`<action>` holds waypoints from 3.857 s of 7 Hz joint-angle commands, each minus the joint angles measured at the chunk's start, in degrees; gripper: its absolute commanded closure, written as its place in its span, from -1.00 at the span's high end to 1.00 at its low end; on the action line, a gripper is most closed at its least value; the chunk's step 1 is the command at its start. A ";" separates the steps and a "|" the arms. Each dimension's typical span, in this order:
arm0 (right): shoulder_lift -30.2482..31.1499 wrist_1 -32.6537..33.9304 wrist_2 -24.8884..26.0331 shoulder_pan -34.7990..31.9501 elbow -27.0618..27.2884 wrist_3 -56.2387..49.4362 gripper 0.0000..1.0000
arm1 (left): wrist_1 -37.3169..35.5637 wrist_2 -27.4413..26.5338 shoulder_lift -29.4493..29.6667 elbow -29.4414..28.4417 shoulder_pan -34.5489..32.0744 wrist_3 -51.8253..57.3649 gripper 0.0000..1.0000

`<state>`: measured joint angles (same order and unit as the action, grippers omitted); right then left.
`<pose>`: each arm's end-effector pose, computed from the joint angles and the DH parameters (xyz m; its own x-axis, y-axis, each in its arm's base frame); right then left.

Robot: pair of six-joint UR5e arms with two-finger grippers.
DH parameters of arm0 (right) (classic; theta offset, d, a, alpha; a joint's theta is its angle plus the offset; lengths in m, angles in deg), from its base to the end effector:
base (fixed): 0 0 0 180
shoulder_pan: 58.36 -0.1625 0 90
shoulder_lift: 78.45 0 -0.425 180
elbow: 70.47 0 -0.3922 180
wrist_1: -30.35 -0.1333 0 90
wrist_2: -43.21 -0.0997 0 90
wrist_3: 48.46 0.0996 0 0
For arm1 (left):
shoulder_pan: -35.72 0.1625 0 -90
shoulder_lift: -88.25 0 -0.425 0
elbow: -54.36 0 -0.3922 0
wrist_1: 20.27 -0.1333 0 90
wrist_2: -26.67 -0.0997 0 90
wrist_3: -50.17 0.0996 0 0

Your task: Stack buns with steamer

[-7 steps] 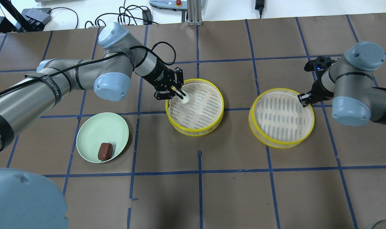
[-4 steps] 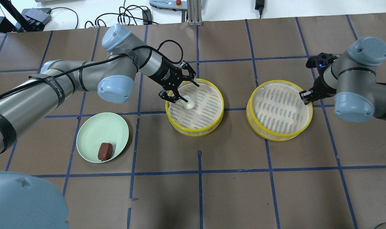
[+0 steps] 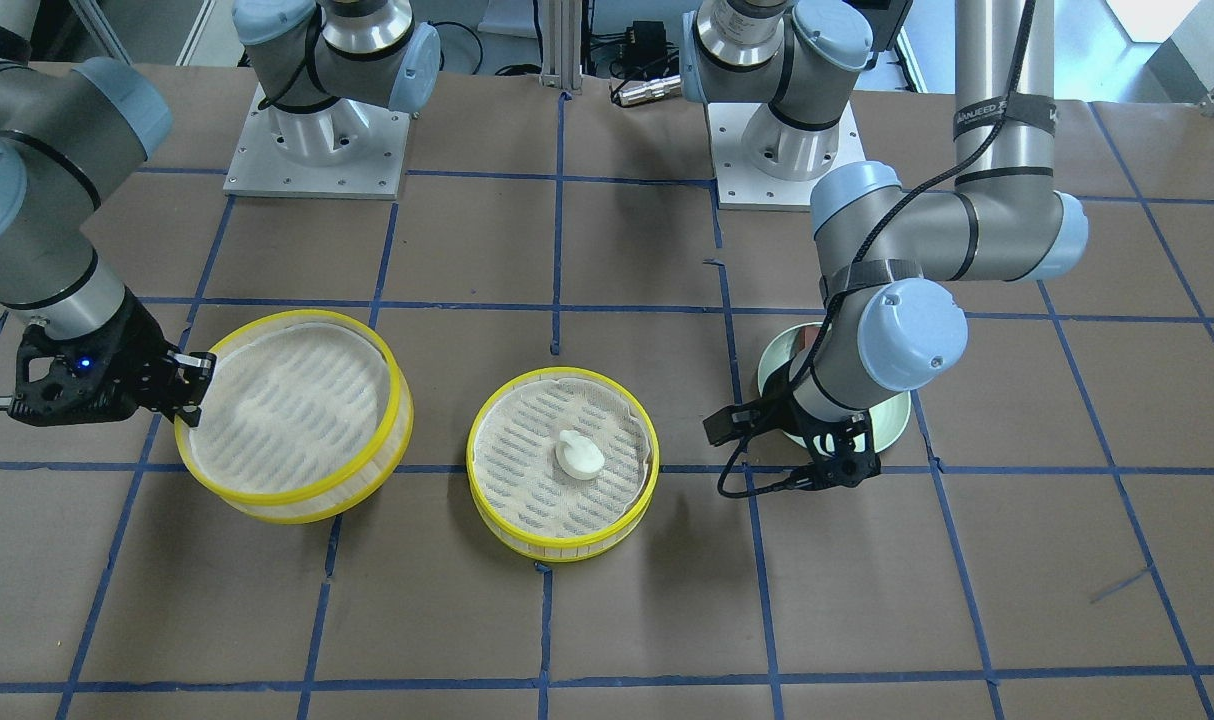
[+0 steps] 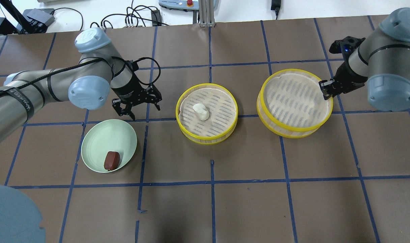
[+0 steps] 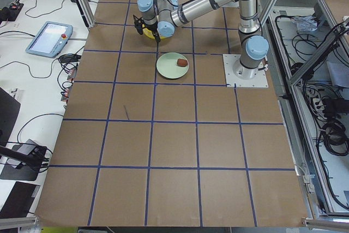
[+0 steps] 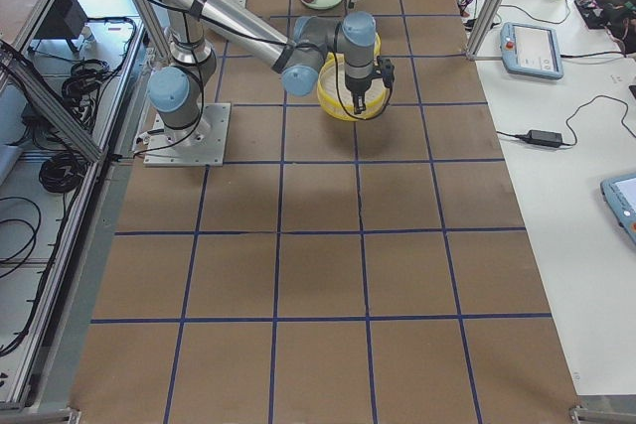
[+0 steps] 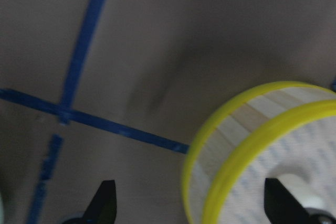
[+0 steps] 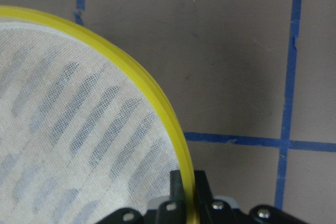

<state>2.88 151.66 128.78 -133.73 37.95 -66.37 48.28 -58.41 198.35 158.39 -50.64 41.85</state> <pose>0.0051 -0.5387 0.3123 -0.9968 -0.0624 -0.0507 -0.0574 0.9939 -0.0937 -0.1069 -0.5541 0.2229 -0.9737 -0.2221 0.0510 -0.2050 0.9515 0.2293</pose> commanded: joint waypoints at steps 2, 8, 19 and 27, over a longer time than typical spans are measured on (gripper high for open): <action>0.49 -4.59 -0.05 -15.45 -5.05 21.45 -0.75 | 3.34 -15.37 -0.76 11.52 3.31 14.19 1.00; -4.94 1.89 -0.14 -28.05 -4.88 35.39 -0.74 | -0.61 -14.42 -0.76 10.85 3.31 13.77 -0.74; -7.59 2.36 1.09 -27.72 -6.19 34.43 -0.66 | 9.76 37.03 0.90 -12.45 1.74 -36.54 -0.60; -4.70 0.96 2.23 -23.61 -7.25 32.08 0.88 | 9.58 42.03 1.61 -10.42 -3.63 -38.26 1.00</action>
<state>-3.13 153.21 130.63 -159.38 31.16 -32.75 58.05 -14.37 199.97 148.01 -54.22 3.37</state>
